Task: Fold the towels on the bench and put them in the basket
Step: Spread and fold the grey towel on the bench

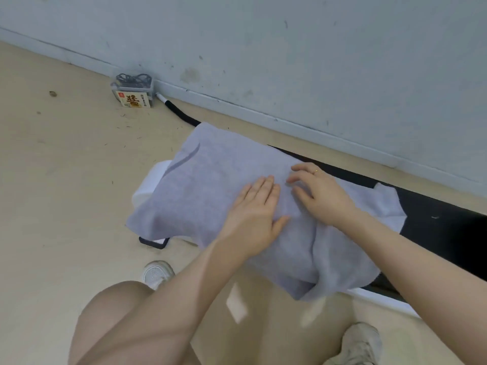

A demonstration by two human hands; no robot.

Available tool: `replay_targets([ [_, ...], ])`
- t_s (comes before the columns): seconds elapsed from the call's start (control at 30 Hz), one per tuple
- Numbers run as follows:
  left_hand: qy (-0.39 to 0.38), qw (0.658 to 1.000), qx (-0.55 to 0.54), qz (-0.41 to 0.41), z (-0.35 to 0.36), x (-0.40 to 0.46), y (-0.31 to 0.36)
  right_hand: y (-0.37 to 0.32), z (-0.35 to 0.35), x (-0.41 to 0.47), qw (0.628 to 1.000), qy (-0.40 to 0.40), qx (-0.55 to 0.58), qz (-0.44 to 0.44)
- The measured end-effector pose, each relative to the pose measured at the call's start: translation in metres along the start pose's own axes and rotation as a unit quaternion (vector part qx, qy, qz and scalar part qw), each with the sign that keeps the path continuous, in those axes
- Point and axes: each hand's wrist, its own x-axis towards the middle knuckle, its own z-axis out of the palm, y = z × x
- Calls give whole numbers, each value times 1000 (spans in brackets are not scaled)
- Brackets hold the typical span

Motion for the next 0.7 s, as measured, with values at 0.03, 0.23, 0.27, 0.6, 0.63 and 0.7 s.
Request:
replay_targets([
  [0.03,3,999,-2,32,5,2,16,12,-8,-21,1000,-7,-6,9],
  [0.23,-98,986,-64,114,35,13,86,58,-27,-103,993,-102,0,52],
  [0.27,-100,985,-89,114,37,14,92,63,-25,-107,994,-90,8,58],
  [0.6,-132,975,-180,12,27,19,111,81,-34,-132,999,-17,-18,-24],
  [0.63,-115,979,-166,13,28,19,114,86,-42,-141,999,2,-14,-35],
  [0.7,-94,986,-135,7,29,19,120,98,-54,-164,999,5,-7,-38],
])
